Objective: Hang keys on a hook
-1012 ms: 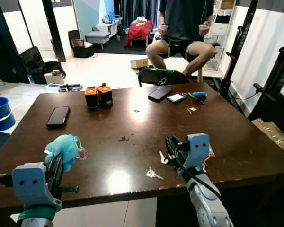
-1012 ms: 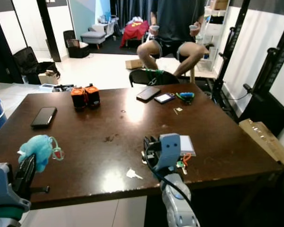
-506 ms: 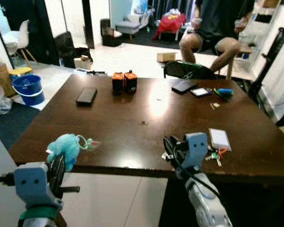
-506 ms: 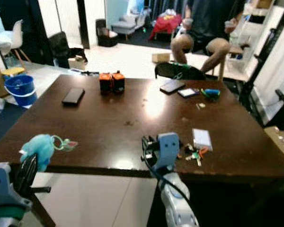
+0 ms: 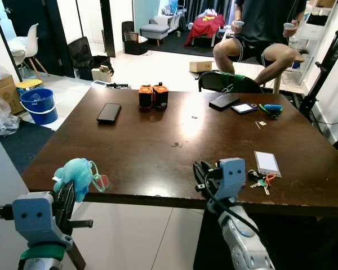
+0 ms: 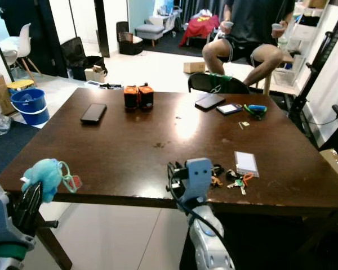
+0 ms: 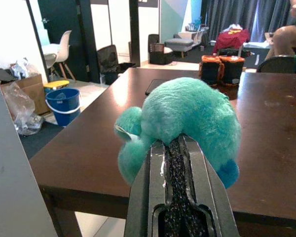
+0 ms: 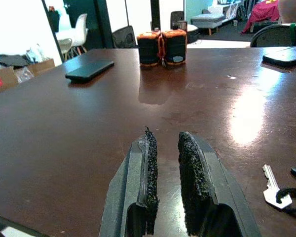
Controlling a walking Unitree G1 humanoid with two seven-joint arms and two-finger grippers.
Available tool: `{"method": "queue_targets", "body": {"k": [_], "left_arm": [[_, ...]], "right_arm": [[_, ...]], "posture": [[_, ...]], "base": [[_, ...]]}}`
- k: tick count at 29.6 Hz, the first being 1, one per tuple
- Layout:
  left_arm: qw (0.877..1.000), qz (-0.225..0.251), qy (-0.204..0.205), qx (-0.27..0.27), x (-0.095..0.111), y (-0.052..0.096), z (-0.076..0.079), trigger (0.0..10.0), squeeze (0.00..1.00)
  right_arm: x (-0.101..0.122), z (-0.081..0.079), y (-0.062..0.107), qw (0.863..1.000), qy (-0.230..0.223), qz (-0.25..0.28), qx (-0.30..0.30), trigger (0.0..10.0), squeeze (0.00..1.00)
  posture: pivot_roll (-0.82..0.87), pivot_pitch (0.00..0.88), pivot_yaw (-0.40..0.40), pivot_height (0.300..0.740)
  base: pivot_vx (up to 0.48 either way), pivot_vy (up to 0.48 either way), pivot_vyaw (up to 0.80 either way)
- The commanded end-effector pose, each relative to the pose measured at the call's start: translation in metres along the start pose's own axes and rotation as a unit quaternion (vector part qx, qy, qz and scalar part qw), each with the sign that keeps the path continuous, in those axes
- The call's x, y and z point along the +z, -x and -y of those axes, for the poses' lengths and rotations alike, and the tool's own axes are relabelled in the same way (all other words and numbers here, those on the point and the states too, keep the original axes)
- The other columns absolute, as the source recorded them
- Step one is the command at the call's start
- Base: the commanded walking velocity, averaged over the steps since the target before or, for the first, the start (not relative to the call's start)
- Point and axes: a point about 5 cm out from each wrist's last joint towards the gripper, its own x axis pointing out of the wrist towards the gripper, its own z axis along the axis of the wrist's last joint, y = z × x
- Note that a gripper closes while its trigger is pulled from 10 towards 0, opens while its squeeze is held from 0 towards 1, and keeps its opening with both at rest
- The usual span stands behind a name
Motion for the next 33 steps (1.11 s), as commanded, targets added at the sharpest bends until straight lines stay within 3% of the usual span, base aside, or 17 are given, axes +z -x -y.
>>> {"method": "queue_targets", "body": {"k": [1,4,12,33], "left_arm": [[1.000,0.002,-0.001,0.004,0.001,0.003,-0.002,10.0,0.00],[1.000,0.001,-0.001,0.005,0.001,0.004,-0.003,10.0,0.00],[1.000,-0.004,-0.003,0.004,-0.001,0.005,-0.004,10.0,0.00],[0.999,-0.031,-0.004,-0.011,-0.010,0.008,-0.002,10.0,0.00]], "right_arm": [[-0.003,-0.002,0.000,1.000,0.010,-0.006,0.005,10.0,0.00],[-0.002,-0.004,-0.001,1.000,0.018,-0.005,0.009,10.0,0.00],[-0.006,-0.008,0.000,0.999,0.038,-0.018,0.024,10.0,0.00],[-0.017,-0.011,0.006,0.996,0.035,-0.058,0.057,10.0,0.00]], "posture": [[-0.13,0.000,0.088,0.740],[-0.12,0.000,0.084,0.740],[-0.13,0.000,0.086,0.740],[-0.14,0.000,0.095,0.740]], "base": [[0.000,0.000,0.00],[0.000,0.000,0.00],[0.000,0.000,0.80],[0.000,0.000,0.80]]}}
